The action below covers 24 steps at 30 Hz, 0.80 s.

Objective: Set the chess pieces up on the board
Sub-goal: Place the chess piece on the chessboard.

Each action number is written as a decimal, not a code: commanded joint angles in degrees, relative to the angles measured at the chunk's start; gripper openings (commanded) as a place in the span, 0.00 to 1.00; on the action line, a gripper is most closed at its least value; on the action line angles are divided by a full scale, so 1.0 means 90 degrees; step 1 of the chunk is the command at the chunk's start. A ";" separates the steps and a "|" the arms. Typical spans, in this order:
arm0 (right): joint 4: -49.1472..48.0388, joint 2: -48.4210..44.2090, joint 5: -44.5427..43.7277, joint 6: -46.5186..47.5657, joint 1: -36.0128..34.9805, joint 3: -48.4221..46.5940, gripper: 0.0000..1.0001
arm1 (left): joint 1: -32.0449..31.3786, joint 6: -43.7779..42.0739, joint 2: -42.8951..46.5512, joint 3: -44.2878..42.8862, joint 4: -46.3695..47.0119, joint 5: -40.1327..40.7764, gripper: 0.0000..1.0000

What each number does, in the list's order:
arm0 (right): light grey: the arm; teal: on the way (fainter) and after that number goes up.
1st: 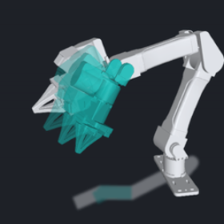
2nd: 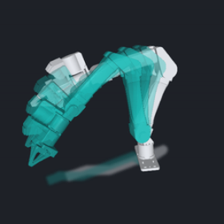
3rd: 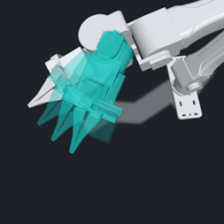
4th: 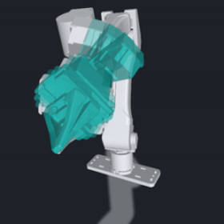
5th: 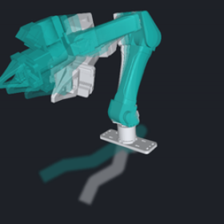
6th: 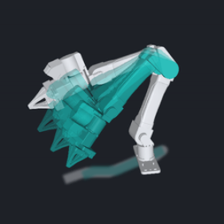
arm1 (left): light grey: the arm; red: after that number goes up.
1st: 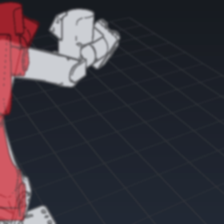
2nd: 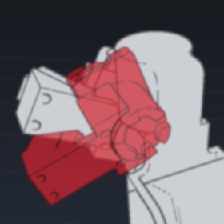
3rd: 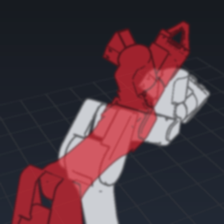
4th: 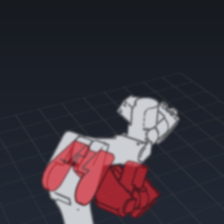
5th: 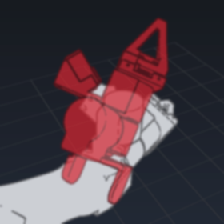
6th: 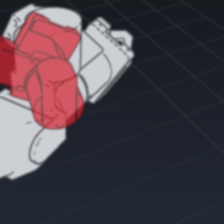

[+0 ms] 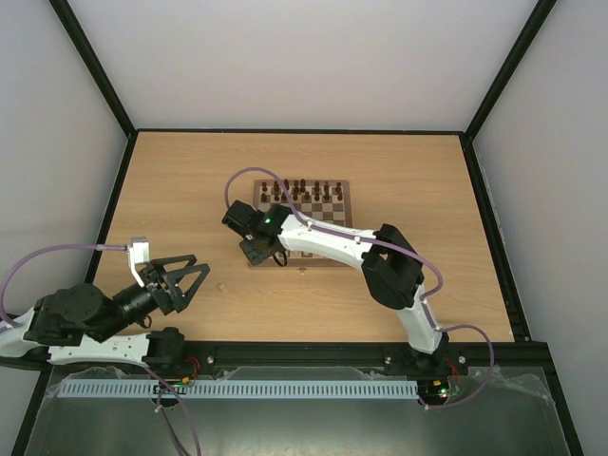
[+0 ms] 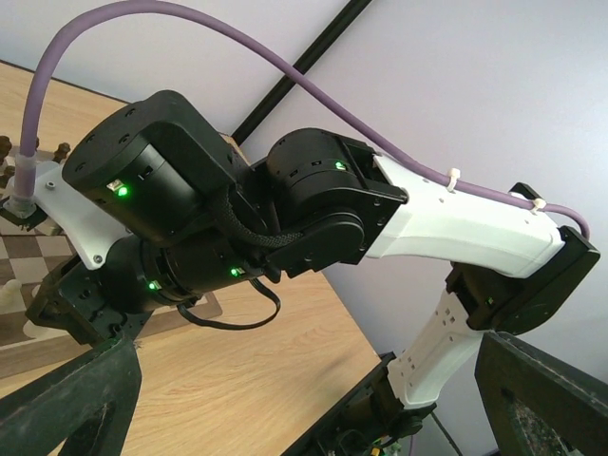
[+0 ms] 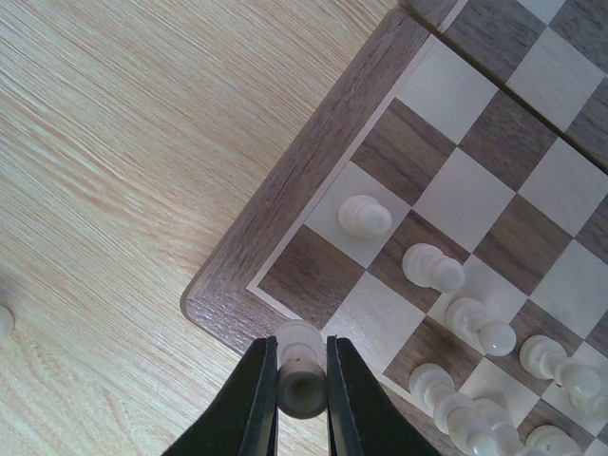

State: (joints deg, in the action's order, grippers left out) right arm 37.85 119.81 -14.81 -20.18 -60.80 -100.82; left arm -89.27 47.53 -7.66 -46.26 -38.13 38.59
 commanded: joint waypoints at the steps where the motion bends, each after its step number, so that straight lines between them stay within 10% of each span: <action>1: 0.0271 0.0214 0.0024 0.0067 0.0048 -0.0180 0.07 | 0.0037 -0.0115 -0.0101 -0.0158 0.0024 0.0108 0.99; 24: 0.0009 0.0457 0.0383 0.0163 0.0251 -0.0283 0.07 | 0.0040 -0.0172 -0.0174 -0.0133 0.0114 0.0112 0.99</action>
State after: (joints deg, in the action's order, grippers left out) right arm 37.21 122.19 -12.16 -19.44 -58.83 -101.25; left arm -89.27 46.96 -8.62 -46.26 -38.09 38.61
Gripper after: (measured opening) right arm 0.115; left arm 0.993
